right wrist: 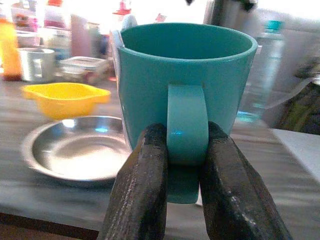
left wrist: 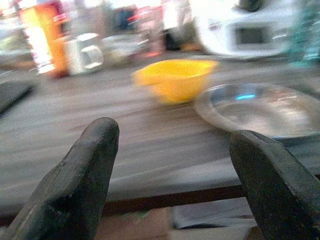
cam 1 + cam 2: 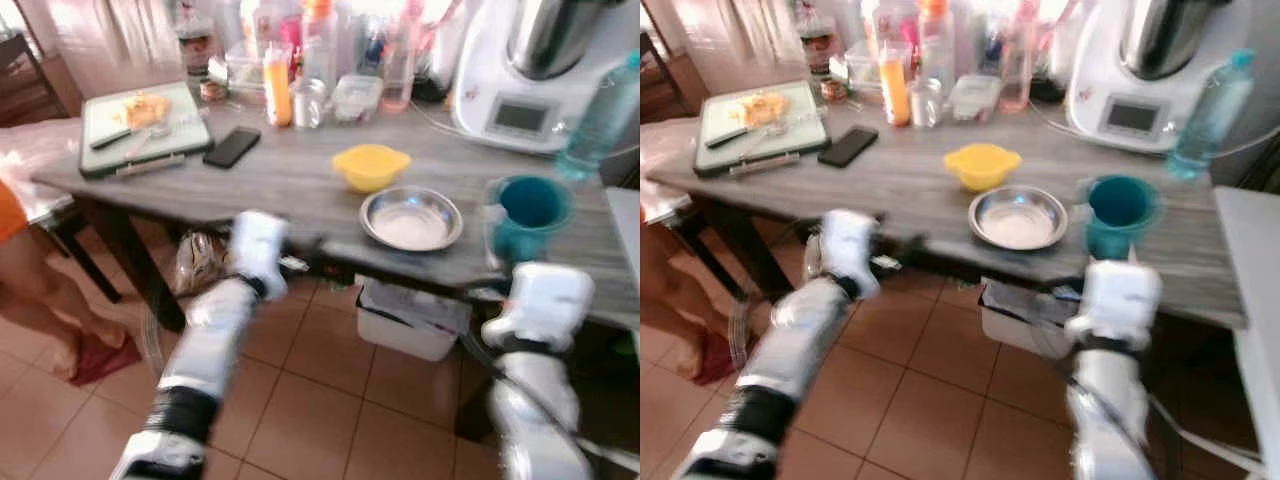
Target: Setting the table
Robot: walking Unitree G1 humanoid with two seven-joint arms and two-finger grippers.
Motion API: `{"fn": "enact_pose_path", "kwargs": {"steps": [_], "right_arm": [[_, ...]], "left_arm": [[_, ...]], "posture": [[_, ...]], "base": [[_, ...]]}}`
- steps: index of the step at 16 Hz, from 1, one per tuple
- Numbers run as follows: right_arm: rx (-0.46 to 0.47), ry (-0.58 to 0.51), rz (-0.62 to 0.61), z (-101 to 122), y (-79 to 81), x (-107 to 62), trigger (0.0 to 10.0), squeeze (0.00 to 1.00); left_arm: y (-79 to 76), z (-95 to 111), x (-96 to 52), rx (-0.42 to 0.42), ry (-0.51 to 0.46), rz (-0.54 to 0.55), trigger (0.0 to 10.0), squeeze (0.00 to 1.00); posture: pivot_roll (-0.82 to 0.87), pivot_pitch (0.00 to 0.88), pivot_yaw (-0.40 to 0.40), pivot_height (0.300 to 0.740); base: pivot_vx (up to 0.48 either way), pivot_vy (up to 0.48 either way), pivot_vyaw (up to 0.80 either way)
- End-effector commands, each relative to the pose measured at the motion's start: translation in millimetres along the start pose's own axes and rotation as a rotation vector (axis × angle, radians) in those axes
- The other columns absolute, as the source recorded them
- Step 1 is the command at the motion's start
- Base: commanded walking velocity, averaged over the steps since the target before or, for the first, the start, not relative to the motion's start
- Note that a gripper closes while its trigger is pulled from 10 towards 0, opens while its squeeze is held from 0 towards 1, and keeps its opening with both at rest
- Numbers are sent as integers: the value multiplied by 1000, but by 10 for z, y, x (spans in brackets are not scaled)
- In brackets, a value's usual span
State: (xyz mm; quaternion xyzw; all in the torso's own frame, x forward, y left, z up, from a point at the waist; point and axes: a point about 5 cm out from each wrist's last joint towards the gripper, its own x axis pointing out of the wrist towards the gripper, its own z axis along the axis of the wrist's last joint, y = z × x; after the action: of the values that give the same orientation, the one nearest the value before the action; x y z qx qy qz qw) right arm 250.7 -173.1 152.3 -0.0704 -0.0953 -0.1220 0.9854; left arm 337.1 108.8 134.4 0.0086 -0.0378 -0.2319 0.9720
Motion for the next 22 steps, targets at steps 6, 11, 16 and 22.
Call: {"fn": "enact_pose_path", "kwargs": {"steps": [6,11,16,22], "right_arm": [[-16,-18,-43,34,-103,5,10000,0],[-33,-29,-46,53,-123,18,10000,0],[-62,-48,-50,84,-140,19,10000,0],[-82,-54,-51,105,-164,18,10000,0]], "left_arm": [[-147,18,27,-10,-14,-58,10000,0],[-175,45,40,-20,-34,-62,10000,0],[-225,156,76,-42,-91,-82,10000,0],[-320,208,84,-90,-113,-123,10000,0]], "posture": [[65,77,29,740],[61,75,26,740],[54,75,28,740],[45,73,19,740]], "base": [[0,0,0],[0,0,-418],[0,0,-543],[0,0,-685]]}}
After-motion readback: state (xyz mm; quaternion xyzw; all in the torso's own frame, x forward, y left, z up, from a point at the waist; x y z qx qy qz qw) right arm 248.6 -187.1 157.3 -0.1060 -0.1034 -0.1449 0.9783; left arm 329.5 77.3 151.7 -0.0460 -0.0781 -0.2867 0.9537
